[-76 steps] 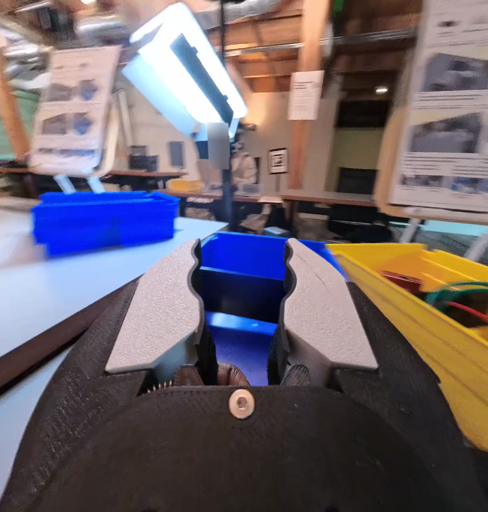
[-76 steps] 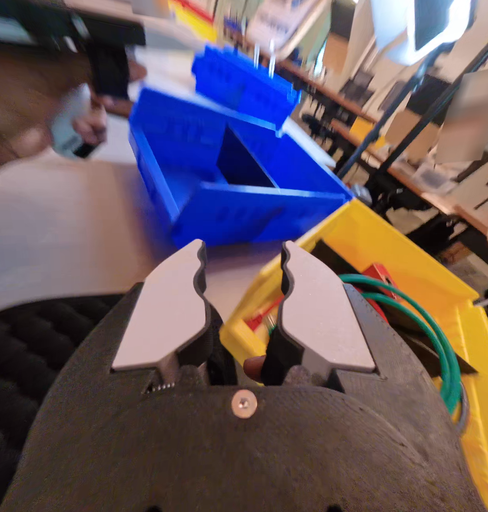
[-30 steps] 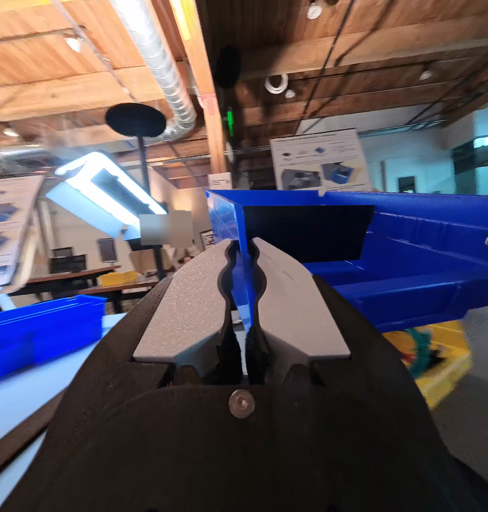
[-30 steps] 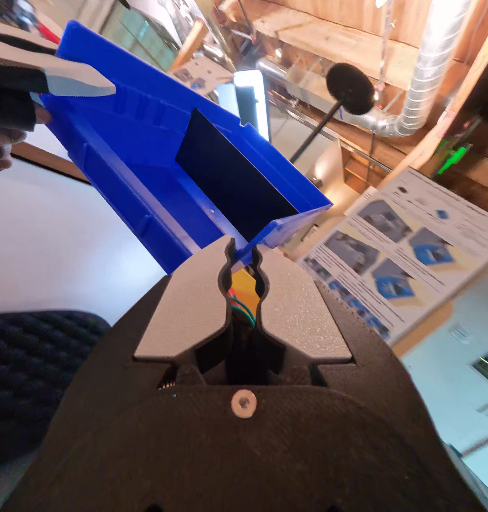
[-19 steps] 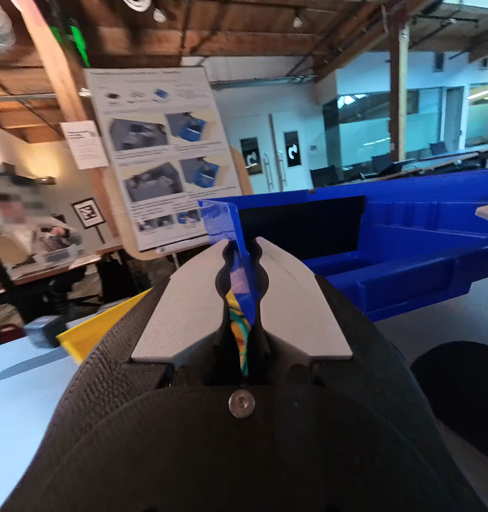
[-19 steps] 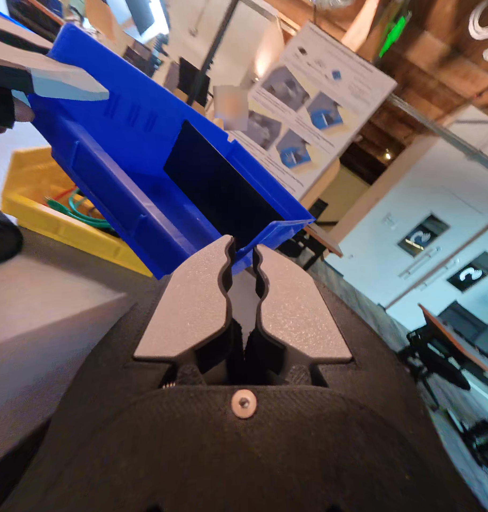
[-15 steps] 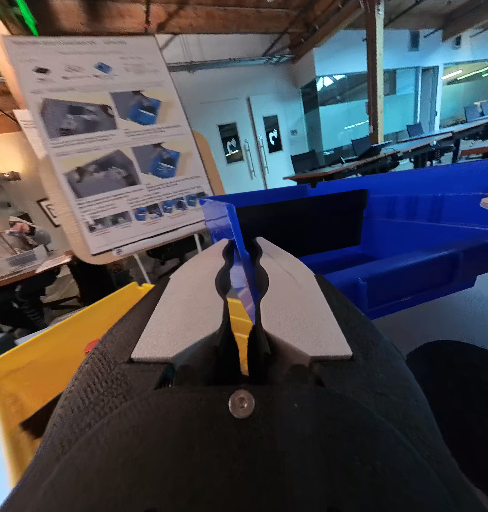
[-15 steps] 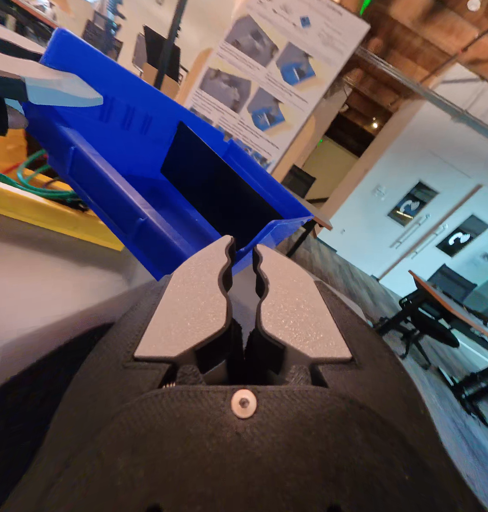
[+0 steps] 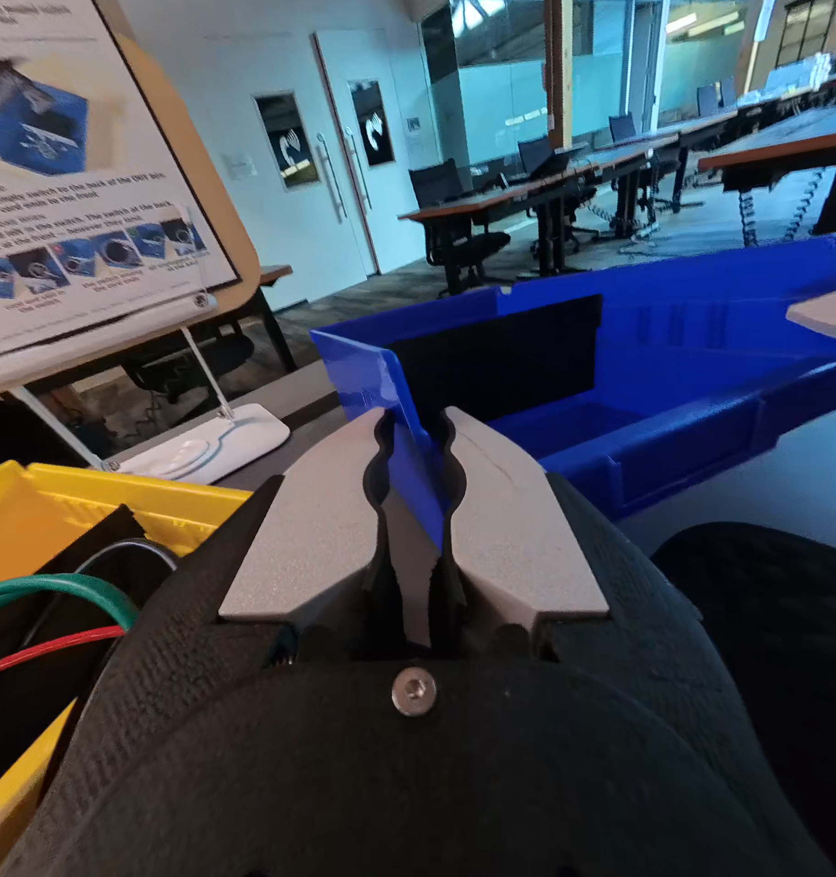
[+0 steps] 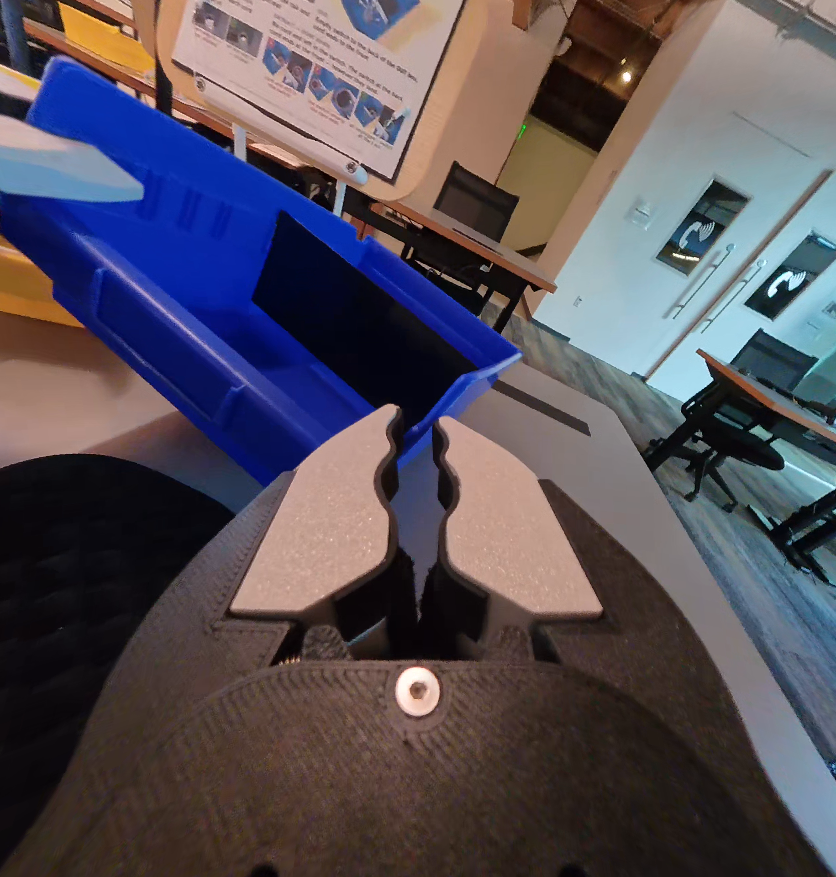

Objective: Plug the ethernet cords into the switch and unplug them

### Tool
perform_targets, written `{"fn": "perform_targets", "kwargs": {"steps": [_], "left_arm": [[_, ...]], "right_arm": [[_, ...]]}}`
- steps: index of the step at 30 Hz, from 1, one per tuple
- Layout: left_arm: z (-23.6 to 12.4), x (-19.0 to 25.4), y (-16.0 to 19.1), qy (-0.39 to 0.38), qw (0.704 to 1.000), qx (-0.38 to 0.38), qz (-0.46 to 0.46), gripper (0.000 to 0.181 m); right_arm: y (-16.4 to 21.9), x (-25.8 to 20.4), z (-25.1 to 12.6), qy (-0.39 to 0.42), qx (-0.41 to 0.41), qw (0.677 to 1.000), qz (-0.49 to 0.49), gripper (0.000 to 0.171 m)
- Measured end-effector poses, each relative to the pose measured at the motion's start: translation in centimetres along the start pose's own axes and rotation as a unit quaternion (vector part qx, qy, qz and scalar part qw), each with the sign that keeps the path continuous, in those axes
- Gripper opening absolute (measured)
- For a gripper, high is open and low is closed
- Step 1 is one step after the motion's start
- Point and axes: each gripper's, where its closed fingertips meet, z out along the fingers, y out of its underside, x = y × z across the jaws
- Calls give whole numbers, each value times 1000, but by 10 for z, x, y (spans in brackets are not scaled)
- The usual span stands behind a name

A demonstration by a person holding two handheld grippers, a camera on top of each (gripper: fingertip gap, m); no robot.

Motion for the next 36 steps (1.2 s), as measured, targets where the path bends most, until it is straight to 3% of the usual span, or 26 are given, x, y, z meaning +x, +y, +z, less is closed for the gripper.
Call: {"fn": "perform_targets", "kwargs": {"steps": [6, 13, 18, 21, 24, 30, 34, 36], "left_arm": [[9, 21, 36, 76, 991, -87, -63, 19], [13, 34, 51, 101, 986, -129, -30, 26], [-8, 15, 37, 75, 989, -123, 28, 47], [-33, -6, 34, 49, 984, -148, 90, 47], [-61, -22, 53, 39, 969, -195, 145, 47], [-99, -46, 92, 17, 944, -275, 181, 53], [-103, -66, 112, -18, 916, -325, 234, 51], [-103, -75, 115, -37, 908, -334, 249, 34]], "right_arm": [[29, 10, 3, 20, -48, 998, 36, 10], [59, 16, 5, 29, -118, 990, 74, 11], [40, 27, -2, 54, -77, 993, 69, 28], [17, 16, -3, 23, -52, 998, 3, 43], [5, -13, 0, -36, -53, 991, -114, 50], [38, -75, 22, -154, -146, 957, -198, 61], [49, -78, 32, -128, -178, 937, -271, 54], [53, -78, 34, -120, -189, 931, -288, 45]]}}
